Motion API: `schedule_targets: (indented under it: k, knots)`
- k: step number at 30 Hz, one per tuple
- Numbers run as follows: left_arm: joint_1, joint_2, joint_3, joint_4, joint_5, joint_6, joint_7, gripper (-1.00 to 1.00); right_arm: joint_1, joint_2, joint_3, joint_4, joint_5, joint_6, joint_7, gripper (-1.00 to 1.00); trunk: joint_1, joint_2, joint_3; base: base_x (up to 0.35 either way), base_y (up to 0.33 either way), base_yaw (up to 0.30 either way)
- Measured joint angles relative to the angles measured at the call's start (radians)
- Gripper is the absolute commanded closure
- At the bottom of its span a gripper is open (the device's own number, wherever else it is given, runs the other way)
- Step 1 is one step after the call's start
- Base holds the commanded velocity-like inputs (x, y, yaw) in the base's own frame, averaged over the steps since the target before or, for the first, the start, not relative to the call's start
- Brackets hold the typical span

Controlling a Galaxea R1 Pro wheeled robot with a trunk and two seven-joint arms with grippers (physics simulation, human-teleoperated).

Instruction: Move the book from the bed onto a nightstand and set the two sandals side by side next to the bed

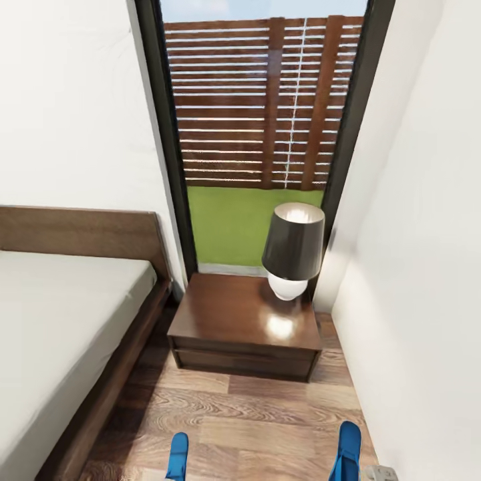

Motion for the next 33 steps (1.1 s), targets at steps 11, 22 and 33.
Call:
schedule_targets:
  k: [11, 22, 33]
  knots:
    - [0.0, 0.001, 0.0, 0.0, 0.0, 0.0, 0.0, 1.0, 0.0, 0.001, 0.0, 0.0, 0.0, 0.0, -0.001, 1.0, 0.0, 0.0, 0.0, 0.0, -0.068, 0.288]
    - [0.0, 0.0, 0.0, 0.0, 0.0, 0.0, 0.0, 1.0, 0.0, 0.002, 0.0, 0.0, 0.0, 0.0, -0.002, 1.0, 0.0, 0.0, 0.0, -0.002, -0.004, 0.29]
    - [0.0, 0.0, 0.0, 0.0, 0.0, 0.0, 0.0, 1.0, 0.0, 0.002, 0.0, 0.0, 0.0, 0.0, -0.002, 1.0, 0.0, 0.0, 0.0, -0.033, -0.044, 0.291]
